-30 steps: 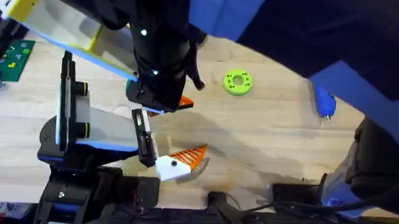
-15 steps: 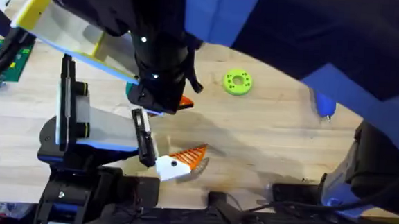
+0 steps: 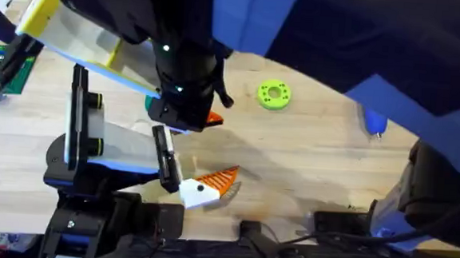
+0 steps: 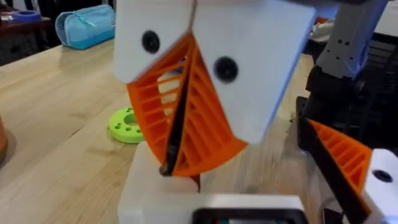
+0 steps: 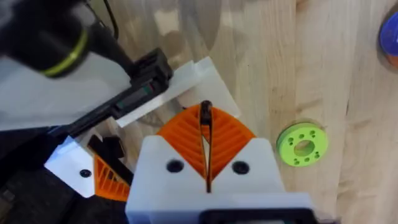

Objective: Pick up the gripper from the table and insert it into the empty holder that is missing its gripper. Then pick up a screw, insert it into the mounting hole, and use the screwdriver to tighten it. Finally, clean up the table by picking up the vegetable and placing it into the bucket.

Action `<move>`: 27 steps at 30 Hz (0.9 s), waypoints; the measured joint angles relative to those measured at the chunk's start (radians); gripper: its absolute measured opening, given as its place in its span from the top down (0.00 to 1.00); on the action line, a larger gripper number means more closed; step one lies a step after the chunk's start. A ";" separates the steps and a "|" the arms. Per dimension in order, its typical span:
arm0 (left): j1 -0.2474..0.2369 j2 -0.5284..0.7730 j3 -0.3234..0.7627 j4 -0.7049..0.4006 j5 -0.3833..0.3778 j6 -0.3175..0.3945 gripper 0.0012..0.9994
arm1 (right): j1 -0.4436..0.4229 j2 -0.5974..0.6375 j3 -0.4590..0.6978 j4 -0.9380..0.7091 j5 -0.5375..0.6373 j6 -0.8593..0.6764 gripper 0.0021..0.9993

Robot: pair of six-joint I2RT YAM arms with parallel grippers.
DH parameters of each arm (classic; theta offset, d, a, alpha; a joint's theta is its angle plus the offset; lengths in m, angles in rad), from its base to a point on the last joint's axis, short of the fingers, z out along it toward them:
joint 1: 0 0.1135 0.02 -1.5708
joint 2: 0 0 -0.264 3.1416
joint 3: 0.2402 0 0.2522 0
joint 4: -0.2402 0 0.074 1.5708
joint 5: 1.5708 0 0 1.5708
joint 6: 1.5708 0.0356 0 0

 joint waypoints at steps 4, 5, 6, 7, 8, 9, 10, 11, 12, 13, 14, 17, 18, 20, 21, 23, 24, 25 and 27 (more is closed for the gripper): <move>0.000 0.000 0.000 0.000 0.000 -0.005 0.01 | 0.000 0.000 -0.001 0.002 0.000 0.000 0.99; 0.000 0.000 0.000 0.000 0.000 -0.005 0.01 | 0.000 0.000 -0.001 0.002 0.000 0.000 0.99; 0.000 0.000 0.000 0.000 0.000 -0.006 0.01 | 0.000 0.000 -0.002 0.002 0.000 0.000 0.99; 0.000 0.000 0.000 0.000 0.000 -0.006 0.01 | 0.000 0.000 -0.002 0.002 0.000 0.000 0.99; 0.000 0.000 0.000 0.000 0.000 -0.007 0.01 | 0.000 0.000 -0.002 0.002 0.000 -0.003 0.99; 0.000 0.000 0.000 0.000 0.000 -0.007 0.01 | 0.000 0.000 -0.002 0.002 0.000 -0.007 1.00; 0.000 0.000 0.000 0.000 0.000 -0.007 0.01 | 0.000 0.000 -0.002 0.002 0.000 -0.010 1.00; 0.000 0.000 0.000 0.000 0.000 -0.007 0.01 | 0.000 0.000 -0.002 0.002 0.000 -0.013 1.00; 0.000 0.000 0.000 0.000 0.000 -0.007 0.01 | 0.000 0.000 -0.002 0.002 0.000 -0.015 1.00; 0.000 0.000 0.000 0.000 0.000 -0.007 0.01 | 0.000 0.000 -0.002 0.002 0.000 -0.015 1.00; 0.000 0.000 0.000 0.000 0.000 -0.007 0.01 | 0.000 0.000 -0.002 0.002 0.000 -0.016 1.00; 0.000 0.000 0.000 0.000 0.000 -0.007 0.01 | 0.000 0.000 -0.002 0.002 0.000 -0.019 1.00; 0.000 0.000 0.000 0.000 0.000 -0.007 0.01 | 0.000 0.000 -0.002 0.002 0.000 -0.017 0.97; 0.000 0.000 0.000 0.000 0.000 -0.006 0.01 | 0.000 0.000 -0.002 0.001 0.000 -0.020 0.71; 0.000 0.000 0.000 0.000 0.000 -0.005 0.01 | 0.000 0.000 -0.002 0.001 0.000 -0.021 0.55; 0.000 0.000 0.000 0.001 0.000 0.000 0.01 | 0.000 0.000 -0.006 0.000 0.000 -0.022 0.25; 0.000 0.000 0.000 0.001 0.000 0.002 0.01 | 0.000 0.000 -0.009 -0.006 0.002 -0.025 0.10; 0.000 0.000 0.000 0.001 0.000 0.004 0.01 | 0.000 0.000 -0.012 -0.009 0.003 -0.026 0.03; 0.000 0.000 0.000 0.001 0.000 0.005 0.01 | 0.000 0.000 -0.016 -0.009 0.003 -0.026 0.01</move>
